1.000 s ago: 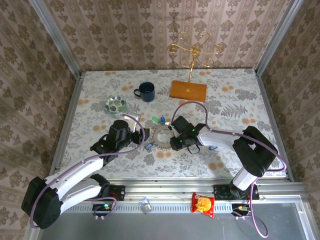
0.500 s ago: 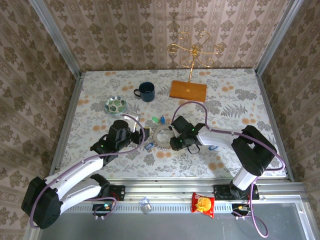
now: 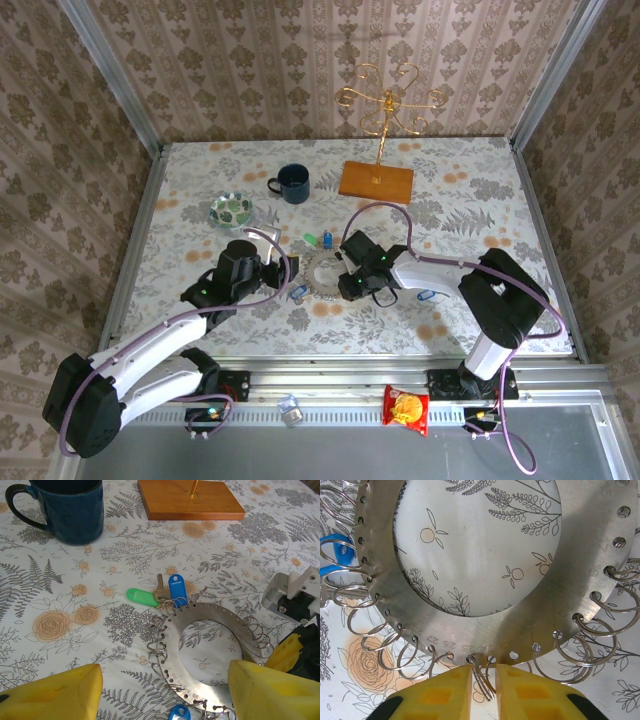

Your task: Put the keys on the keyring

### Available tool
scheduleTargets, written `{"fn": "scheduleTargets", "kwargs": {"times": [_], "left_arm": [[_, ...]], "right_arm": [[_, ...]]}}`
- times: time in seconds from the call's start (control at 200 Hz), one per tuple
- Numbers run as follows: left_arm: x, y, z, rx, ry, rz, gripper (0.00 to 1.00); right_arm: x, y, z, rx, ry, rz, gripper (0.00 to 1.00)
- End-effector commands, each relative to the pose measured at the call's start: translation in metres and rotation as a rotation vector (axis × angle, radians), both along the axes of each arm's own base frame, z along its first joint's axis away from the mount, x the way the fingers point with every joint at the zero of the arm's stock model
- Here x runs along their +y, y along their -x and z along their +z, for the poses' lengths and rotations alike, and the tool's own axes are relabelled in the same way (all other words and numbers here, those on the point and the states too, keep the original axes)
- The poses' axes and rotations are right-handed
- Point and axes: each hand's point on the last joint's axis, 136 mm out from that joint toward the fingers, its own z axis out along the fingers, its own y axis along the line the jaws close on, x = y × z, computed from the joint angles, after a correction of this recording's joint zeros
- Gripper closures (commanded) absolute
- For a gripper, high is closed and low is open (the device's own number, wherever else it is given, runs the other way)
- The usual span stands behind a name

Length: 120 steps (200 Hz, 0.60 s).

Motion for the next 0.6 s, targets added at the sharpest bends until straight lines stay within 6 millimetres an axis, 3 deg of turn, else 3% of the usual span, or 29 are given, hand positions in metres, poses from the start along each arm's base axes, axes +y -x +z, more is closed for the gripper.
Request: {"fn": "scheduleTargets", "kwargs": {"times": [0.0,0.595], "left_arm": [[0.0002,0.0021,-0.0001,0.001,0.01,0.006,0.32],[0.0011,0.0035,0.0016,-0.004,0.008,0.004,0.33]], "right_arm": [[0.0025,0.0007,0.0015,0.015,-0.012,0.003,0.82],[0.002,0.0024,-0.0036,0.033,0.005,0.016,0.86]]}}
